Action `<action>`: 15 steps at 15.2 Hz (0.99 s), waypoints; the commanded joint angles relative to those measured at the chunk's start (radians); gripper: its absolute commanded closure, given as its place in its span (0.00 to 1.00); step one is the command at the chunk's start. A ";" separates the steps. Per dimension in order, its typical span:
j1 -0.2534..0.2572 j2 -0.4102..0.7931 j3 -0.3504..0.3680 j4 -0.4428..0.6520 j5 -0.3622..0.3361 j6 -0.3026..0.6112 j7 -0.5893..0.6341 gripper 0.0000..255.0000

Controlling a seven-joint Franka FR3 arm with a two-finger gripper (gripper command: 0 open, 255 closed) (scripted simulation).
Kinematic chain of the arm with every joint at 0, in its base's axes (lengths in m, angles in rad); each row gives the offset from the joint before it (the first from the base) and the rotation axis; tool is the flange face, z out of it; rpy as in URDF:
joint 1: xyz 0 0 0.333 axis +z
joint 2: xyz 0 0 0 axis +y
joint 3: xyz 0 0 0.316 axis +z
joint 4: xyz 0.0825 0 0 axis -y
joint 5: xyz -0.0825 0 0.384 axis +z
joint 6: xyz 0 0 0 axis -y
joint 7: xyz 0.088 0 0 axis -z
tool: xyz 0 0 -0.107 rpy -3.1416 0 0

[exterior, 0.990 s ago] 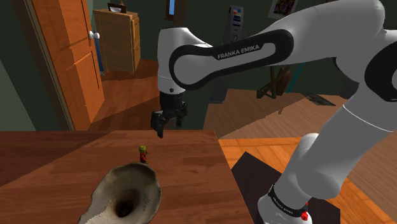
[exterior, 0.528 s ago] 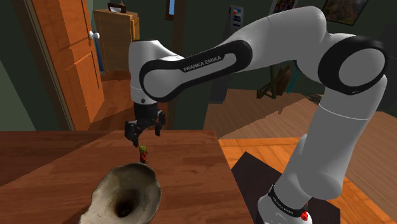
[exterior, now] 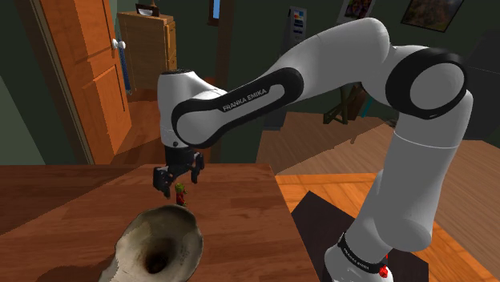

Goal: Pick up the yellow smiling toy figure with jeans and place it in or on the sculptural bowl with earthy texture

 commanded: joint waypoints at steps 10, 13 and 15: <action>0.001 0.005 0.000 -0.005 -0.002 0.011 0.002 1.00; 0.001 0.005 0.000 -0.005 -0.002 0.010 0.002 1.00; 0.001 0.005 0.000 -0.005 -0.002 0.011 0.002 1.00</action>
